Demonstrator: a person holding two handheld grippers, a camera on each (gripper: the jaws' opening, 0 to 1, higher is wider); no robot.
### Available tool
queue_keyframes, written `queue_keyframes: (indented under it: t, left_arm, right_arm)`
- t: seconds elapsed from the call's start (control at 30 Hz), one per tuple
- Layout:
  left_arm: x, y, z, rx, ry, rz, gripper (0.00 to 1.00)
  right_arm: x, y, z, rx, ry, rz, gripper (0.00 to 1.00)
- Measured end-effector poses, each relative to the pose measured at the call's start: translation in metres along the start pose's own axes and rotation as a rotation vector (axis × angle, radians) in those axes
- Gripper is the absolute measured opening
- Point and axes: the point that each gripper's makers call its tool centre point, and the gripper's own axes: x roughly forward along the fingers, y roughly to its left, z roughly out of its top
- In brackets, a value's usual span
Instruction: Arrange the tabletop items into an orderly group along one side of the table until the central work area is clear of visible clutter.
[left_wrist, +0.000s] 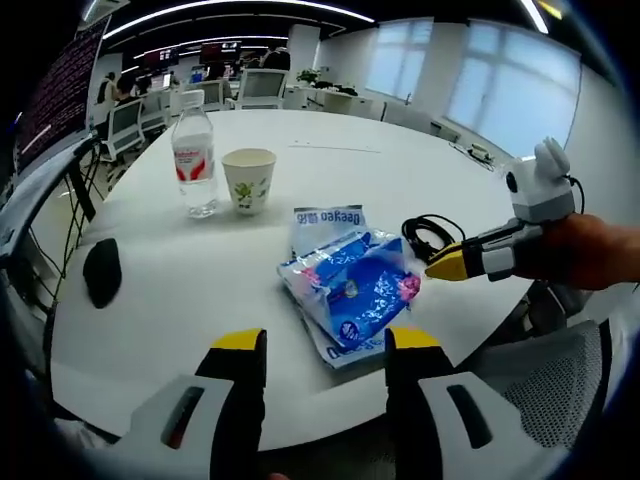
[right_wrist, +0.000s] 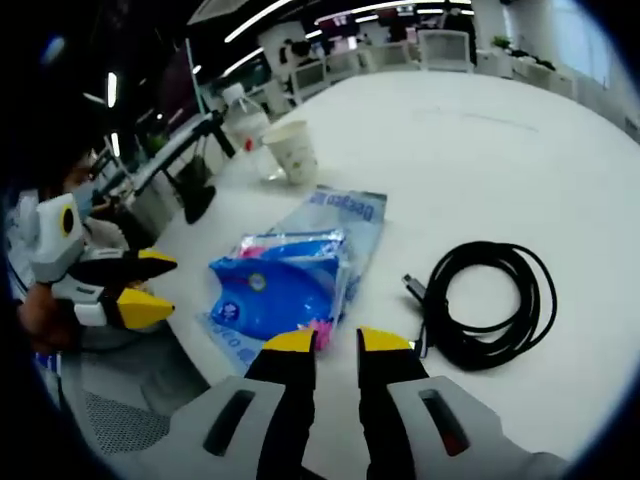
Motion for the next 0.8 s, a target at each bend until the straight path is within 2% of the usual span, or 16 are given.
queue_keyframes:
  t: [0.47,0.67,0.8]
  left_arm:
    - [0.019,-0.003,0.003,0.034,0.052,-0.041,0.36]
    - [0.027,-0.003,0.001,0.049,0.078,-0.044,0.31]
    - [0.032,-0.003,-0.002,0.054,0.096,-0.044,0.22]
  right_arm:
    - [0.016,0.009,0.002,-0.007,0.026,0.043,0.21]
    - [0.026,0.01,0.007,-0.005,0.036,0.047,0.19]
    - [0.029,0.008,0.007,0.008,0.039,0.043,0.14]
